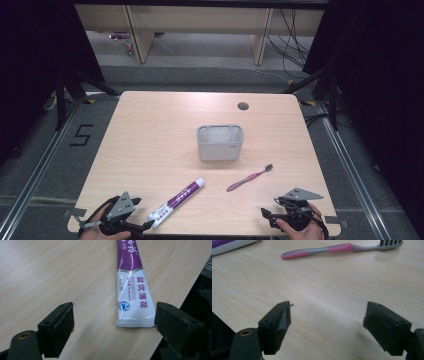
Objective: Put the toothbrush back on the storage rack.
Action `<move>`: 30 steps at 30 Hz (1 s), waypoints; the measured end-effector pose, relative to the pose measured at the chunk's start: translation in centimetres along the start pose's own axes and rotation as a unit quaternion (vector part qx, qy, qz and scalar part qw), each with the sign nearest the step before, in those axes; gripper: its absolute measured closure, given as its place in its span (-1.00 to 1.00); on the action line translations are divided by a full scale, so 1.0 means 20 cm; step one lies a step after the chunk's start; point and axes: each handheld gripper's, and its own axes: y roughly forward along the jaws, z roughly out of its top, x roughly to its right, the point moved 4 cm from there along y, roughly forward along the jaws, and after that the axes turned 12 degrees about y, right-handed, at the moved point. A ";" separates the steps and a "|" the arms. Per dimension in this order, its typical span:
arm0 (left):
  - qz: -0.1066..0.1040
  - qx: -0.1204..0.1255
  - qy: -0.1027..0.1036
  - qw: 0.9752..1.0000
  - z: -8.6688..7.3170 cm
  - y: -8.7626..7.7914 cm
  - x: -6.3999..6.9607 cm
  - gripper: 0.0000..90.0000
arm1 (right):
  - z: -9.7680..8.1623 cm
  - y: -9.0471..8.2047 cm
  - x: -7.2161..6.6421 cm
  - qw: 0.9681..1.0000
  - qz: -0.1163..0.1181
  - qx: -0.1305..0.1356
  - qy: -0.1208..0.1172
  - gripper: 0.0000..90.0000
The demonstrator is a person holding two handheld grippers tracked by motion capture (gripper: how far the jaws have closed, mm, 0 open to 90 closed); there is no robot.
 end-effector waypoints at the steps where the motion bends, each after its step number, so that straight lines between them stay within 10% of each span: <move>1: 0.000 -0.001 0.001 1.000 0.00 0.00 0.00 -0.65 | 0.00 0.00 0.00 1.000 -0.002 0.000 0.003 -0.51; 6: 0.001 -0.001 0.000 1.000 0.00 0.00 0.00 -0.65 | 0.00 0.00 -0.01 0.999 0.005 0.015 0.039 -0.61; 23: 0.004 0.010 -0.005 1.000 0.01 -0.01 -0.01 -0.65 | 0.05 0.00 -0.01 0.999 0.011 0.040 0.001 -0.41; 30: 0.003 0.012 -0.007 1.000 0.01 -0.02 -0.01 -0.65 | 0.06 -0.01 -0.03 0.998 0.020 0.047 -0.019 -0.01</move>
